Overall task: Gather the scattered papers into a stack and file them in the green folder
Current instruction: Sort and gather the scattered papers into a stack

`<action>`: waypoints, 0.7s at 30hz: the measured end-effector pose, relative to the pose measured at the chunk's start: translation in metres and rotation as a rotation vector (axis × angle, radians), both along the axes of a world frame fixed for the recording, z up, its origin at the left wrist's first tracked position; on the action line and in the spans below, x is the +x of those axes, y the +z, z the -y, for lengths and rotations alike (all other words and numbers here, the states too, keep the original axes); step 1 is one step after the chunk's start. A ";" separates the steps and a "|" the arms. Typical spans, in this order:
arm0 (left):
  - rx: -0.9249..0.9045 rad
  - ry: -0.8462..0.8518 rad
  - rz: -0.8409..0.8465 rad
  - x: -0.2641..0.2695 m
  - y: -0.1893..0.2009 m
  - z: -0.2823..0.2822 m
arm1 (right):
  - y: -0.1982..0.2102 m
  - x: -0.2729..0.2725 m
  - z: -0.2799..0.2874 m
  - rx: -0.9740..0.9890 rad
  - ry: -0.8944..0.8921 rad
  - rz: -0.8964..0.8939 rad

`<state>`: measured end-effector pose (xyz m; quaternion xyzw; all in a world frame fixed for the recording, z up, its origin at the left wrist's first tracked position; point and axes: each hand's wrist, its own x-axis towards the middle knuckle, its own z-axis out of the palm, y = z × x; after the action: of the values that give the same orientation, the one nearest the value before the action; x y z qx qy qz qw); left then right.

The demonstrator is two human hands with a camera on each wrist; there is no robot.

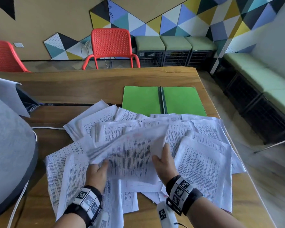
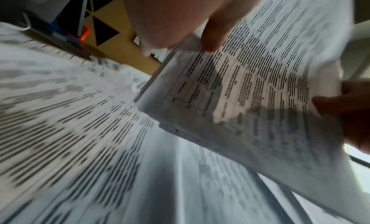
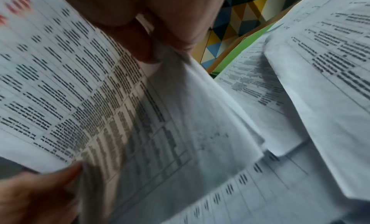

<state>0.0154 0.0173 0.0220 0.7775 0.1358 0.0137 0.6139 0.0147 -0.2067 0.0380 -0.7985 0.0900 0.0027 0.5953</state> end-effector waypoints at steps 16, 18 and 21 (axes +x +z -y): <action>0.369 -0.015 -0.487 -0.002 -0.094 0.020 | -0.085 -0.037 0.212 -0.673 -0.542 -0.682; 0.369 -0.009 -0.480 -0.001 -0.090 0.019 | -0.090 -0.036 0.216 -0.649 -0.469 -0.717; 0.386 0.015 -0.470 0.001 -0.087 0.014 | -0.090 -0.023 0.200 -0.617 -0.376 -0.657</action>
<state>0.0168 0.0035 -0.0649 0.8605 0.2748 -0.1368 0.4065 -0.0079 -0.4064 -0.0525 -0.8643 0.4126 0.1203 0.2611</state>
